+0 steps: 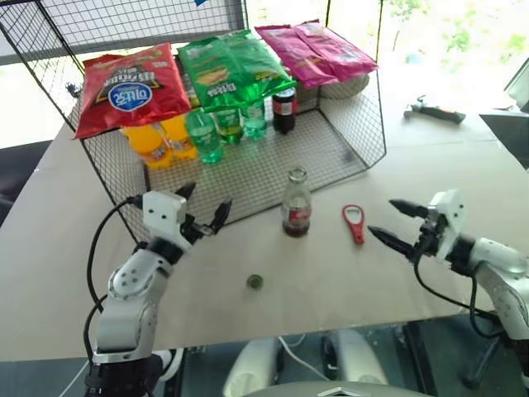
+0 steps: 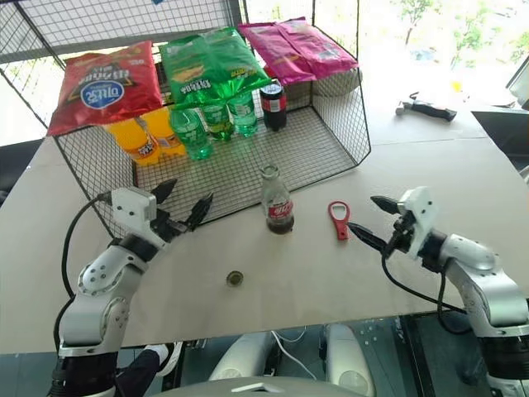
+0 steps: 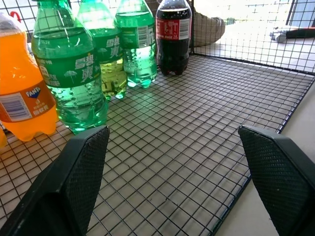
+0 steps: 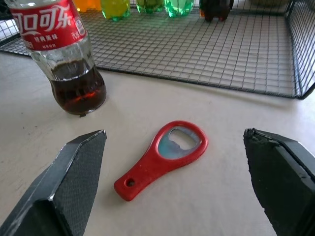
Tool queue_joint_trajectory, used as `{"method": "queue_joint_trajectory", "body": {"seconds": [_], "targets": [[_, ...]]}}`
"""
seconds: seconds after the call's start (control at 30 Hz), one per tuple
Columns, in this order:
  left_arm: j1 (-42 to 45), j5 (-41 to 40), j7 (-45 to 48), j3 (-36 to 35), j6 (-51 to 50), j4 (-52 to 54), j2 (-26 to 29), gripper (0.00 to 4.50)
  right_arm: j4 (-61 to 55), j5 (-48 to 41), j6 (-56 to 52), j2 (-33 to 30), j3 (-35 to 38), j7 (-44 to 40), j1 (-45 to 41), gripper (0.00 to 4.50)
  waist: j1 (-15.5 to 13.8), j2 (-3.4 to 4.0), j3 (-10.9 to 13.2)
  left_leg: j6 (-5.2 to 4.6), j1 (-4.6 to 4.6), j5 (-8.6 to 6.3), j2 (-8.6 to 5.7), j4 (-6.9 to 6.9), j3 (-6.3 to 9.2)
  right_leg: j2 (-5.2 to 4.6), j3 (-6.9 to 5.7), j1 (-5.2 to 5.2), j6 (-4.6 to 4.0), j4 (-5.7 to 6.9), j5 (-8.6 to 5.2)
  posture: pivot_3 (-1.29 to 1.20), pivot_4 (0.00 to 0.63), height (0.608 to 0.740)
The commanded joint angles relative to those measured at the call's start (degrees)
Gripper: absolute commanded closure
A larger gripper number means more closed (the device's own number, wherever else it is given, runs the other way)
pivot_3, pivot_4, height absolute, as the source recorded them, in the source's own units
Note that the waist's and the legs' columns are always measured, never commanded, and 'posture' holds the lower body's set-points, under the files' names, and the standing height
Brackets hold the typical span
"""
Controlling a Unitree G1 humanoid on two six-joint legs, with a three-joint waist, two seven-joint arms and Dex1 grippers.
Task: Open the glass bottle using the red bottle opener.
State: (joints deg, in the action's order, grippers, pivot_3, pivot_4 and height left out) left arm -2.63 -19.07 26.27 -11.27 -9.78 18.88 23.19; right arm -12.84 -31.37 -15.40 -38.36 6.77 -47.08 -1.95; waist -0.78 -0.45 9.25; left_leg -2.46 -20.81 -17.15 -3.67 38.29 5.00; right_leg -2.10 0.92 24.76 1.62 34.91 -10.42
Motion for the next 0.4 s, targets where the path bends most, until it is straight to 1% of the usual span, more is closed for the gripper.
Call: {"method": "queue_joint_trajectory", "body": {"seconds": [0.03,0.17,0.4], "targets": [[-4.33,-1.99,2.03,-1.18,-1.68,5.27,1.78,0.14,-0.26,-0.05,4.5,-0.64,3.92,-3.7,2.11,0.02,-0.04,0.01,0.01,0.0,-0.03,0.0,0.01,-0.02,0.01,0.0,0.0,0.02,0.0,-0.01,0.0,0.0,0.15,0.735],[-12.32,-4.4,3.68,-2.83,-4.49,11.14,3.4,0.14,1.18,0.17,6.67,-1.85,5.97,-7.18,4.39,0.02,-0.08,0.01,0.01,-0.02,-0.04,-0.01,0.01,0.02,-0.01,-0.03,0.01,-0.01,0.0,-0.01,-0.01,0.0,0.15,0.735],[-19.99,-5.41,4.33,-5.51,-6.3,15.15,4.76,0.14,3.1,0.14,7.57,-2.23,7.72,-9.97,5.6,0.02,-0.13,0.02,0.01,-0.22,0.04,-0.12,0.02,0.07,-0.04,-0.04,0.02,-0.07,-0.01,0.05,-0.02,0.0,0.15,0.735]]}}
